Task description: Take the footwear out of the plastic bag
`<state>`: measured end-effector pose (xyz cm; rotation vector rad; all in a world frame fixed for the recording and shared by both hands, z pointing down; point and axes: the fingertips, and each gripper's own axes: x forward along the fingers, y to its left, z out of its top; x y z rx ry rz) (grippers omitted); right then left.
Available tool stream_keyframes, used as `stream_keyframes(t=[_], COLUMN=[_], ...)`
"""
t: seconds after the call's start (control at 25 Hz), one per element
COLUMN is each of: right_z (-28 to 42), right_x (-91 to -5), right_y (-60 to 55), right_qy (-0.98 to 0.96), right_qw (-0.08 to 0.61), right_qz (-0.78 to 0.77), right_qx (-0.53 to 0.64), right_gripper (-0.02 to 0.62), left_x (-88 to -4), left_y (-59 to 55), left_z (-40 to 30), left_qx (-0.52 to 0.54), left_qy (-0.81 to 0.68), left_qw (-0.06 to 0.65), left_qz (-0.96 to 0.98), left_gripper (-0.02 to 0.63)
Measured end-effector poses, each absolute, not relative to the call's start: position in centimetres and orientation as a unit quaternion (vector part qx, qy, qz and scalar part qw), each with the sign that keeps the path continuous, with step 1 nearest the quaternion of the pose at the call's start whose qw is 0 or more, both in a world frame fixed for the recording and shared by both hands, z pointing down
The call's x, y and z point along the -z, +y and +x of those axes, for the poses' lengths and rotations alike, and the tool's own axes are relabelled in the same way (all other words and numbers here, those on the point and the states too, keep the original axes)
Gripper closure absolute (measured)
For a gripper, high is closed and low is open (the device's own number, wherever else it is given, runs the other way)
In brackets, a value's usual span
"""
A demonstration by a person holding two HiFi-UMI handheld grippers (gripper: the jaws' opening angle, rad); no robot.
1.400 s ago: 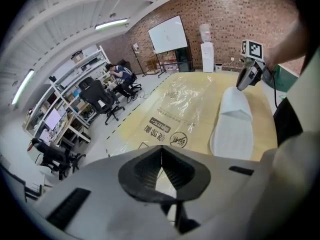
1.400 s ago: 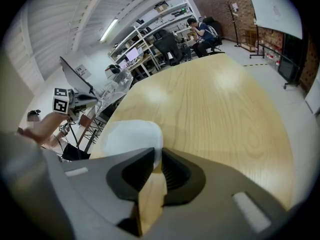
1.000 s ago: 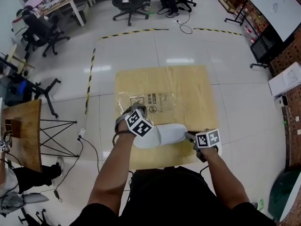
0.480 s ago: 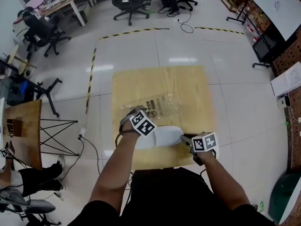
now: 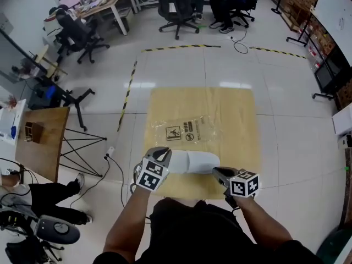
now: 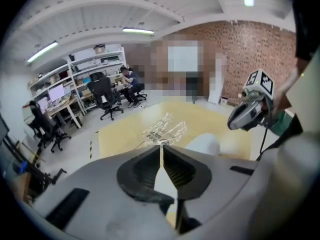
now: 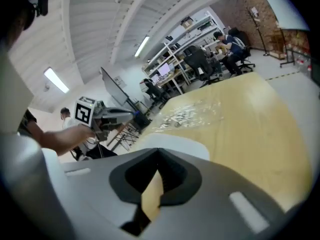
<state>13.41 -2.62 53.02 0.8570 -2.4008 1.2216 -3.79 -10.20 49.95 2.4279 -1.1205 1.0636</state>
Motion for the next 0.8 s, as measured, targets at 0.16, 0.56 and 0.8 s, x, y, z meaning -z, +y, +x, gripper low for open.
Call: stream_keyframes(t=[0.16,0.56,0.8], right_z=[9.7,6.4,6.6], right_x=[-51.0,-44.0,-42.0], right_y=[-0.1,6.7,16.2], right_qy=[-0.826,-0.852,-0.867], right_qw=[0.055,-0.035,0.012], right_qz=[0.23,0.252,0.348], right_qx=[-0.512,-0.459,-0.356], right_gripper=[0.594,0.594,0.595], left_x=[-47.6,-47.1,-44.7], left_y=[-2.2,12.0,18.6], left_z=[-5.5,-9.0,-13.3], left_qx=[-0.277,-0.2,-0.149], left_qy=[-0.428,-0.431,-0.421], left_qw=[0.235,0.31,0.3], left_qz=[0.828,0.824,0.843], left_gripper=[0.598,0.598,0.598])
